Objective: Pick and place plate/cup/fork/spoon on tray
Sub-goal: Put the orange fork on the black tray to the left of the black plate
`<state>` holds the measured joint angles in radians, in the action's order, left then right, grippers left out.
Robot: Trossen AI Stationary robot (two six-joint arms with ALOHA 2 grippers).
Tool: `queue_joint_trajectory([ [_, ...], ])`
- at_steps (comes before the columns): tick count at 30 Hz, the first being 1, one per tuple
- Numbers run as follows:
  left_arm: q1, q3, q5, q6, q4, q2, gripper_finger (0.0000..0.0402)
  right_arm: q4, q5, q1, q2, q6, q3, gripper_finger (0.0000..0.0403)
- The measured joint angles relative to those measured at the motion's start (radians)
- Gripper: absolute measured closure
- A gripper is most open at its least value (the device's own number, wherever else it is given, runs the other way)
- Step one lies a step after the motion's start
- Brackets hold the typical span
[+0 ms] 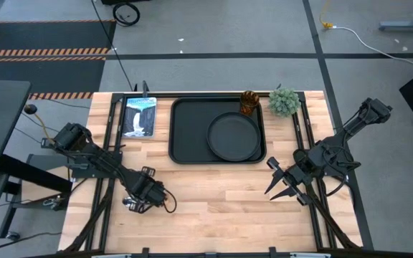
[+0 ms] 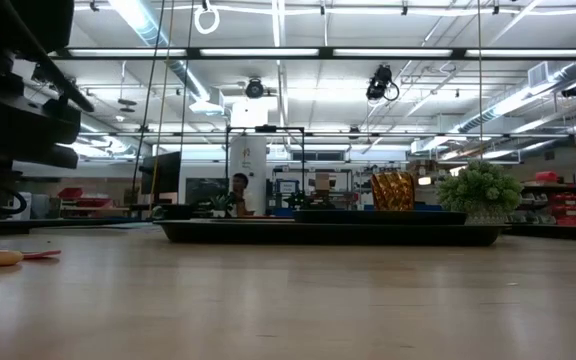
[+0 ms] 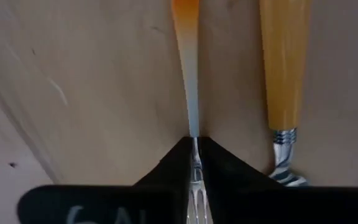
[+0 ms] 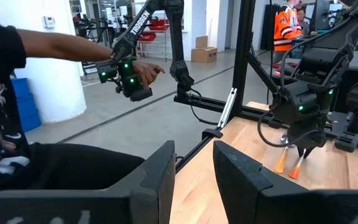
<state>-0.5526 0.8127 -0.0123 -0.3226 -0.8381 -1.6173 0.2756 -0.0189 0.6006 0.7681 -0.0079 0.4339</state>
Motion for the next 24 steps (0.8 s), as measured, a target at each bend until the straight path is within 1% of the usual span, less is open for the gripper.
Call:
queue_joint_trajectory([
  [4,0.003,0.000,-0.033,0.111,-0.012,0.000,0.0381,0.001,0.013,0.000,0.000,-0.051,0.000,0.0286],
  [7,0.014,0.000,-0.047,0.162,-0.025,0.000,0.0388,0.017,0.096,-0.004,0.000,-0.090,0.000,0.0286],
  [10,0.022,0.003,-0.065,0.192,-0.029,-0.002,0.0386,0.044,0.182,-0.022,0.000,-0.122,0.000,0.0286],
  [13,0.029,0.018,-0.148,0.225,-0.035,-0.005,0.0383,0.085,0.223,-0.055,0.000,-0.160,0.000,0.0286],
  [16,0.033,0.037,-0.243,0.286,-0.029,0.003,0.0384,0.140,0.235,-0.106,0.000,-0.212,0.000,0.0286],
  [18,0.040,0.048,-0.276,0.335,-0.028,0.004,0.0384,0.180,0.235,-0.152,0.000,-0.237,0.000,0.0286],
  [21,0.053,0.064,-0.283,0.398,0.002,0.005,0.0383,0.234,0.235,-0.231,0.000,-0.275,0.000,0.0286],
  [24,0.058,0.073,-0.280,0.510,0.059,0.005,0.0383,0.286,0.257,-0.320,0.000,-0.323,0.000,0.0286],
])
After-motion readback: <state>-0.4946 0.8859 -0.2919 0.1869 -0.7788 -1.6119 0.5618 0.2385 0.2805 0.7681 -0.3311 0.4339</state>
